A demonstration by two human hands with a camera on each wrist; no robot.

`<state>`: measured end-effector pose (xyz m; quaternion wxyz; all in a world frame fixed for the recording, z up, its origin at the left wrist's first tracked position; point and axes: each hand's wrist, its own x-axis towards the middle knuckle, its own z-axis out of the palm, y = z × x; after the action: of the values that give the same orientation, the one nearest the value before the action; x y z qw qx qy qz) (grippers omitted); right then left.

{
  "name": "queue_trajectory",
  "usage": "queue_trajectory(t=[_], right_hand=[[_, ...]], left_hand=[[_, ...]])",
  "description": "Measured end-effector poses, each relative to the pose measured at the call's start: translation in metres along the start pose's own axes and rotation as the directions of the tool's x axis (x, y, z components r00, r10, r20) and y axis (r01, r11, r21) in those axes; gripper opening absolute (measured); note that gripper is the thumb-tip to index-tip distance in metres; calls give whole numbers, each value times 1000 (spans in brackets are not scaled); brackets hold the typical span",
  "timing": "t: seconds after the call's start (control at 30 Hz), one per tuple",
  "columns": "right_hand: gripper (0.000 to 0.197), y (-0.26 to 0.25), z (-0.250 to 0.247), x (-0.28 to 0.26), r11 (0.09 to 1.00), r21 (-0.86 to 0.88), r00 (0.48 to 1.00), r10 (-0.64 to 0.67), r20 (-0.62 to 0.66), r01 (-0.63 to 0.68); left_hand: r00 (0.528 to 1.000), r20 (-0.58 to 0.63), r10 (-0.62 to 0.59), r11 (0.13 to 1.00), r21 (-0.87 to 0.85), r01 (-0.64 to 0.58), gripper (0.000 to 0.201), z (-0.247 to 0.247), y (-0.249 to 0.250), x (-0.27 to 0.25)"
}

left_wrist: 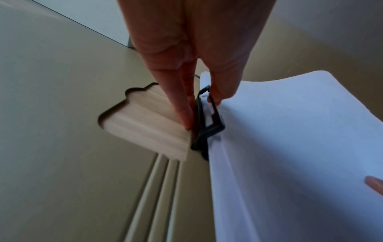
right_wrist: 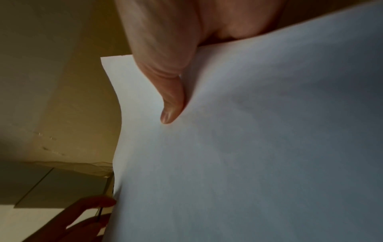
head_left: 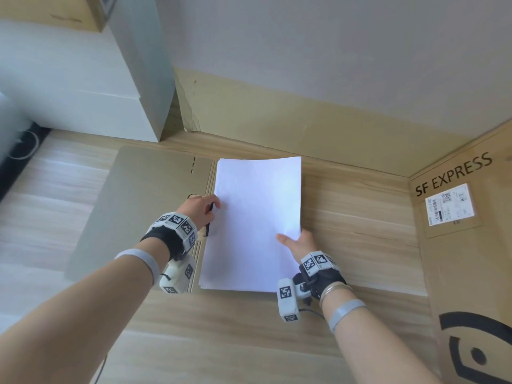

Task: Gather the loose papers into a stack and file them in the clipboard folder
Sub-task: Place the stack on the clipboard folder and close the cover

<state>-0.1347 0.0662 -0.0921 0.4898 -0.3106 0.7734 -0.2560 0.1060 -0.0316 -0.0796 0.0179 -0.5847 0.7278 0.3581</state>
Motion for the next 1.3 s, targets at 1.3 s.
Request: queue_trajectory(t=[1.3], right_hand=[[32,14,-40,7,971,-148,982,181,-62,-188]], left_hand=[[979,-29,-203,976,76,205,42,25,14,0]])
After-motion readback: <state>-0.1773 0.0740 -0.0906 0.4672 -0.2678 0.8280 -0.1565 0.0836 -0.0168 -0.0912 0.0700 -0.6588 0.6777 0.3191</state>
